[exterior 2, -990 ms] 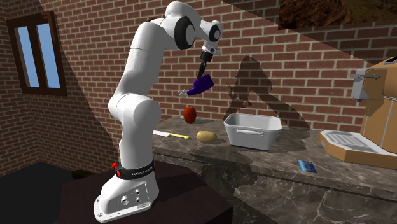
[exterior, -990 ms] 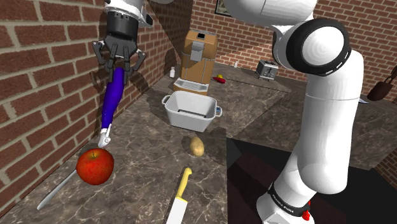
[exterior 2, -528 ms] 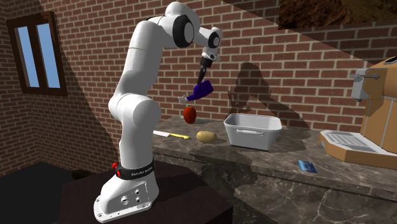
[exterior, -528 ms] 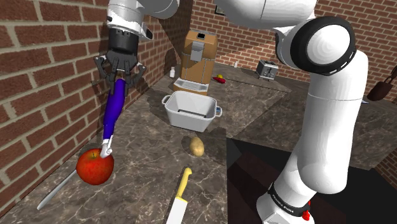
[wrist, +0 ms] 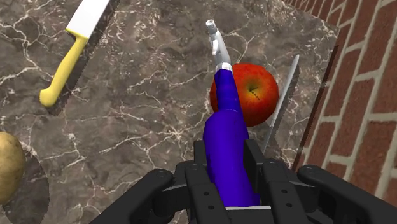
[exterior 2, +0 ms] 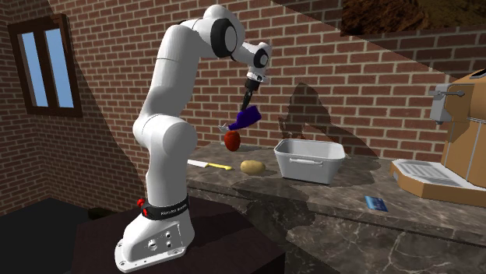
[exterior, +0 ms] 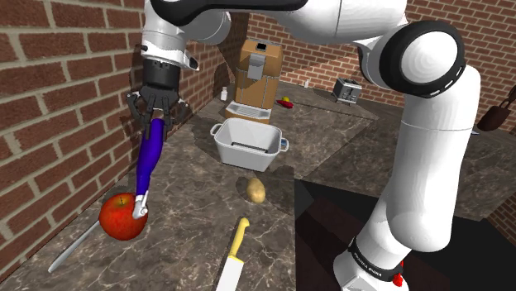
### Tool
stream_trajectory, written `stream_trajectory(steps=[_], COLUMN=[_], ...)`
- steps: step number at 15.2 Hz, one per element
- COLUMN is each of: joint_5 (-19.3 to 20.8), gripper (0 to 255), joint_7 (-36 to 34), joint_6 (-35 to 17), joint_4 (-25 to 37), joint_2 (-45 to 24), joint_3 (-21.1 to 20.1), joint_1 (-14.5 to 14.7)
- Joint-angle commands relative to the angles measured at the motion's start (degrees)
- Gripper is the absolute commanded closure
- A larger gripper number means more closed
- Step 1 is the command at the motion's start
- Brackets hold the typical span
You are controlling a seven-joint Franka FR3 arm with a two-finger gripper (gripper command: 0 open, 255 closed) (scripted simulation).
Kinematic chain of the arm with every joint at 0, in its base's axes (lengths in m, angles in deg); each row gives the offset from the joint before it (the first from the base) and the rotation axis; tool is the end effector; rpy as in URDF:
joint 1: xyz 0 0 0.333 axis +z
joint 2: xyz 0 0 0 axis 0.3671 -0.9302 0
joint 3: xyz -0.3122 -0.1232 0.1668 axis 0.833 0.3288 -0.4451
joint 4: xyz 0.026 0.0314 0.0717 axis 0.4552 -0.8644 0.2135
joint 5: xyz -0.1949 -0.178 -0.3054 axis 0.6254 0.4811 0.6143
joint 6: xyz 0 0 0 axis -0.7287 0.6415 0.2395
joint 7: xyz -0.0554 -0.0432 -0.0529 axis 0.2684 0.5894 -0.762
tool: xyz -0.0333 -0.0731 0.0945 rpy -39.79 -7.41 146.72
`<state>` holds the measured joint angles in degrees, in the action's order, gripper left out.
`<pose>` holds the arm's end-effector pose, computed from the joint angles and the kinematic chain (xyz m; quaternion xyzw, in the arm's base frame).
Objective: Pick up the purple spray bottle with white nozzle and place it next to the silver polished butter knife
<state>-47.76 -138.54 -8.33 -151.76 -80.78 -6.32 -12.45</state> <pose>0.5830 0.3221 0.5435 -0.9444 0.2762 0.1490 0.0982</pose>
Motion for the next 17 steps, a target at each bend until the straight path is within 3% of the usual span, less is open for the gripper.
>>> stream_trajectory(steps=[1, 17], joint_5=[-0.05, -0.11], gripper=[255, 255], joint_7=[0.49, 3.41], joint_6=[-1.53, -12.48], joint_4=[-1.53, -10.81], joint_2=[-0.04, -2.18], joint_3=[0.05, 0.29], joint_1=[-0.05, 0.17])
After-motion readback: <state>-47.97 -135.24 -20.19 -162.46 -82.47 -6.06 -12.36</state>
